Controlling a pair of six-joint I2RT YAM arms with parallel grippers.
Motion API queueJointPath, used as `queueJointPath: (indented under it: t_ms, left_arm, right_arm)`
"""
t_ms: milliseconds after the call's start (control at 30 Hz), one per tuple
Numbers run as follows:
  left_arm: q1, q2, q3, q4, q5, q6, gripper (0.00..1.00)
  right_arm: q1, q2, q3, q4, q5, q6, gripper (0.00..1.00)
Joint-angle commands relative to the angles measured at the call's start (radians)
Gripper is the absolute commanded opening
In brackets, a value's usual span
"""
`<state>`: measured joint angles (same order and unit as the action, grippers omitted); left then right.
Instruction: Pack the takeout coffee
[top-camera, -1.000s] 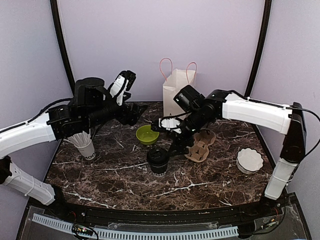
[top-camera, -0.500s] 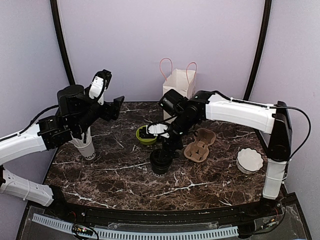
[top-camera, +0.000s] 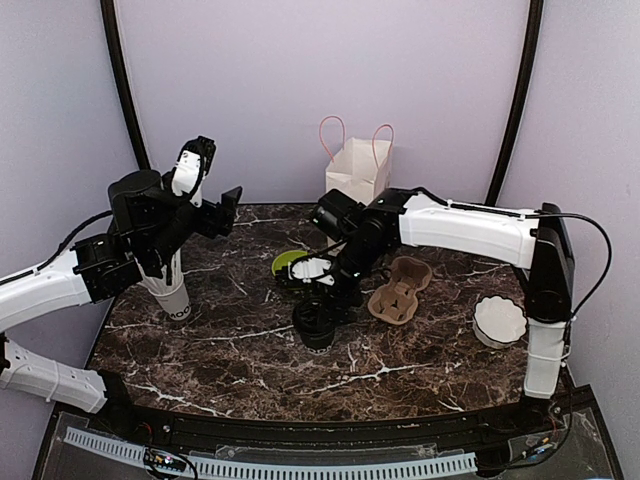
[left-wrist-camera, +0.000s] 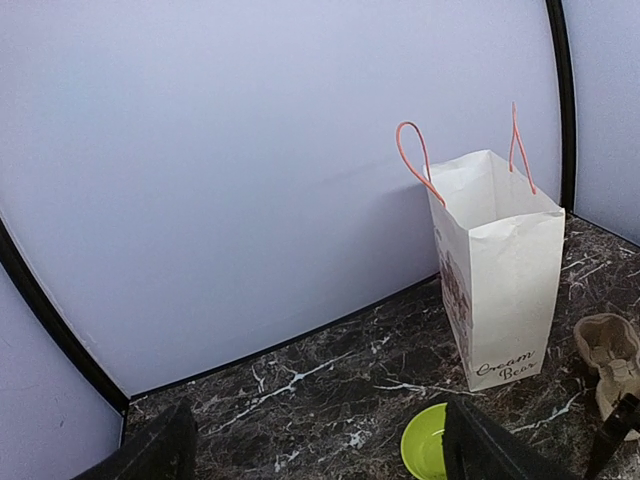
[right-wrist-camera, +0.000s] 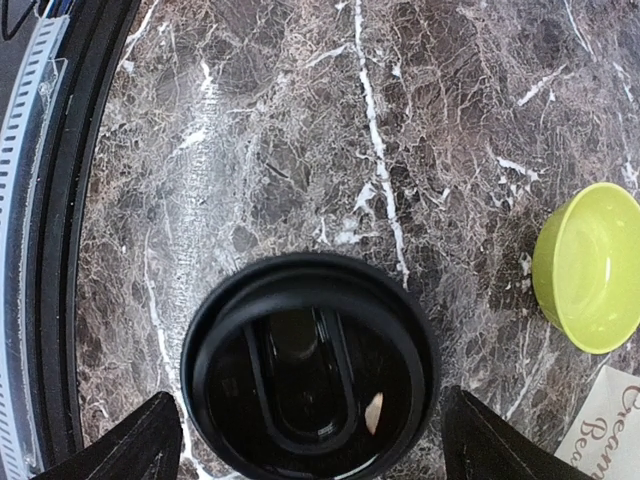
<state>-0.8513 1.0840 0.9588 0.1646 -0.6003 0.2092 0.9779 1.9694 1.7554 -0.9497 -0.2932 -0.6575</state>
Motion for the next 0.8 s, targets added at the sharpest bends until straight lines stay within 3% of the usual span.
queueJointPath:
  t_ms: [0, 567, 767]
  left_arm:
    - [0.007, -0.015, -0.009, 0.035, -0.010, 0.010, 0.87]
    - [0.014, -0.015, -0.003, 0.019, -0.007, 0.001, 0.88]
    - [0.014, -0.012, -0.003, 0.018, -0.009, 0.002, 0.87]
  right_arm:
    - [0.014, 0.003, 0.013, -0.012, 0.014, -0.006, 0.89]
    - [0.027, 0.004, -0.010, 0.034, 0.088, 0.059, 0.76]
    - [0.028, 0.003, -0.028, 0.038, 0.102, 0.062, 0.81]
